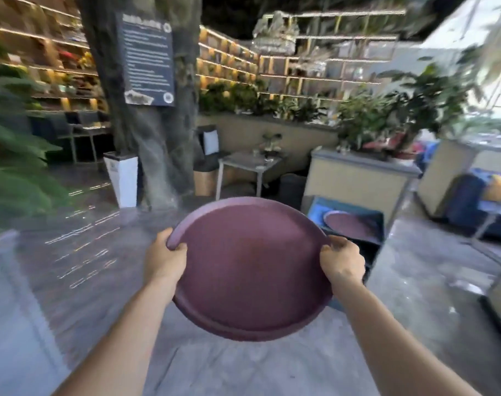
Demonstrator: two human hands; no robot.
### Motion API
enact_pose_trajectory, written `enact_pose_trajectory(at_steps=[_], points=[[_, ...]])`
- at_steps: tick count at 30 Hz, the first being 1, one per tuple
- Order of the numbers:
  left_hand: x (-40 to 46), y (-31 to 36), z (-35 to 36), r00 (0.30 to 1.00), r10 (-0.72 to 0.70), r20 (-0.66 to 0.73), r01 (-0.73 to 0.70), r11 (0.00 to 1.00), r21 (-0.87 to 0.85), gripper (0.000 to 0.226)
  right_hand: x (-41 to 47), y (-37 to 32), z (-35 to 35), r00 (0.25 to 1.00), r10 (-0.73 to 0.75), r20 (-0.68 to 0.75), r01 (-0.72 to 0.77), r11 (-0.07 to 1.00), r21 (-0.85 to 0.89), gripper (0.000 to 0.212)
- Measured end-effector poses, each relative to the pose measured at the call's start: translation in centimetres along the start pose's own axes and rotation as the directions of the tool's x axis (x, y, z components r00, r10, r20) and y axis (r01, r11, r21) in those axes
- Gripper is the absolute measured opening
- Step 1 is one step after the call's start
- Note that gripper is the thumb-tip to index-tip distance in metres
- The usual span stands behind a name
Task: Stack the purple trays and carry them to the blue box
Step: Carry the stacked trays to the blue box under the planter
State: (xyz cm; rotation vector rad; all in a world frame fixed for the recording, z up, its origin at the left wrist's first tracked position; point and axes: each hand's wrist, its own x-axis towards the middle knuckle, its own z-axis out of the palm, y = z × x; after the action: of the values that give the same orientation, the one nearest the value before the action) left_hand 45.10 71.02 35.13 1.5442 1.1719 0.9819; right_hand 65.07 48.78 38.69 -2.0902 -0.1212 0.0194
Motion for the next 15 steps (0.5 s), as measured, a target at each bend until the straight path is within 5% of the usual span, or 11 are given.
enact_pose_trajectory(at_steps=[6, 15], points=[[-3.7, 2.7, 12.8, 0.963, 0.049, 0.266, -0.054, 0.998, 0.013, 0.043, 4.0, 6.8, -10.0, 0.960, 0.157, -0.233, -0.158, 0.987, 0.015, 0.036], [-8.5, 6.8, 28.2, 0.895, 0.079, 0.438, -0.078, 0.997, -0.020, 0.044, 12.1, 13.5, -19.8, 0.882, 0.248, -0.401, -0.240, 0.968, 0.070, 0.034]])
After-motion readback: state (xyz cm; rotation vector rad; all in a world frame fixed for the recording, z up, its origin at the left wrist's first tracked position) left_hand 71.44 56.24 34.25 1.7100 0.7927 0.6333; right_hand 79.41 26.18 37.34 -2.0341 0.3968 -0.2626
